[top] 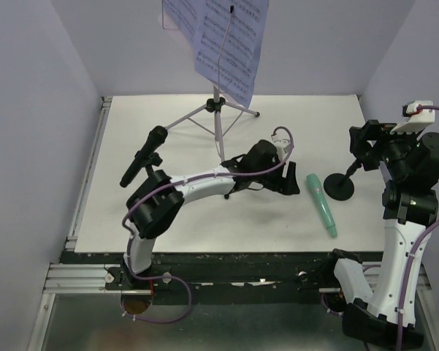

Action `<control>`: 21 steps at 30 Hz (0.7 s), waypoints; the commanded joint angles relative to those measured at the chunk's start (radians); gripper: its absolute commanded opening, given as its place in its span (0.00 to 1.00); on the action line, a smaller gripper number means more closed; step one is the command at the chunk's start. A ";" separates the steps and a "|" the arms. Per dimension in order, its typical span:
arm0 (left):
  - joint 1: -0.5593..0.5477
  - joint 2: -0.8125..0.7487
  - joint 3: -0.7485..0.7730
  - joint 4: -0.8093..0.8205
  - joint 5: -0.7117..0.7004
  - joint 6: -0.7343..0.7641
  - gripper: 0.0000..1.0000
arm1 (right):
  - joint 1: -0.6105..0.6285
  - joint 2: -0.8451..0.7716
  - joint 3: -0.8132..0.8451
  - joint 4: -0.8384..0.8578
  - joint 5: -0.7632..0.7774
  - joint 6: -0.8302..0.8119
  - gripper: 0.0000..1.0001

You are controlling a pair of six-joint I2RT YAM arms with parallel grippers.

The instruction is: Pack up the instrument practice props

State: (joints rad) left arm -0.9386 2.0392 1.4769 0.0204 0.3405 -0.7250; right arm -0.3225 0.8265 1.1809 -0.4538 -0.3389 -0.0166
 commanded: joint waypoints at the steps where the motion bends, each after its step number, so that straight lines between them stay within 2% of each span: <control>1: -0.037 -0.215 -0.183 -0.049 0.054 0.531 0.79 | -0.004 -0.003 0.039 0.015 -0.104 0.052 1.00; 3: -0.052 -0.334 -0.294 -0.083 0.090 0.719 0.78 | -0.004 -0.009 0.045 -0.012 -0.155 0.040 0.98; 5: -0.097 -0.497 -0.416 -0.129 0.097 0.983 0.78 | -0.003 -0.024 0.031 -0.017 -0.210 0.050 0.98; 7: -0.100 -0.632 -0.509 -0.174 0.078 1.071 0.79 | -0.001 -0.026 0.026 -0.028 -0.285 0.053 0.95; 10: -0.048 -0.795 -0.523 -0.340 0.084 1.134 0.78 | -0.001 -0.017 0.034 -0.046 -0.379 0.032 0.91; 14: 0.033 -0.994 -0.437 -0.566 0.129 1.231 0.79 | 0.014 0.002 0.062 -0.095 -0.472 -0.045 0.88; 17: 0.079 -1.086 -0.328 -0.735 0.074 1.329 0.81 | 0.052 -0.019 0.030 -0.120 -0.518 -0.133 0.86; 21: 0.228 -1.137 -0.147 -0.991 0.014 1.317 0.81 | 0.147 -0.065 -0.056 -0.163 -0.528 -0.285 0.86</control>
State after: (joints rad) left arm -0.8356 0.9421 1.1767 -0.6250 0.4038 0.5106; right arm -0.2432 0.8043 1.1854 -0.5304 -0.7868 -0.1364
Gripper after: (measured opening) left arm 0.812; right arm 0.857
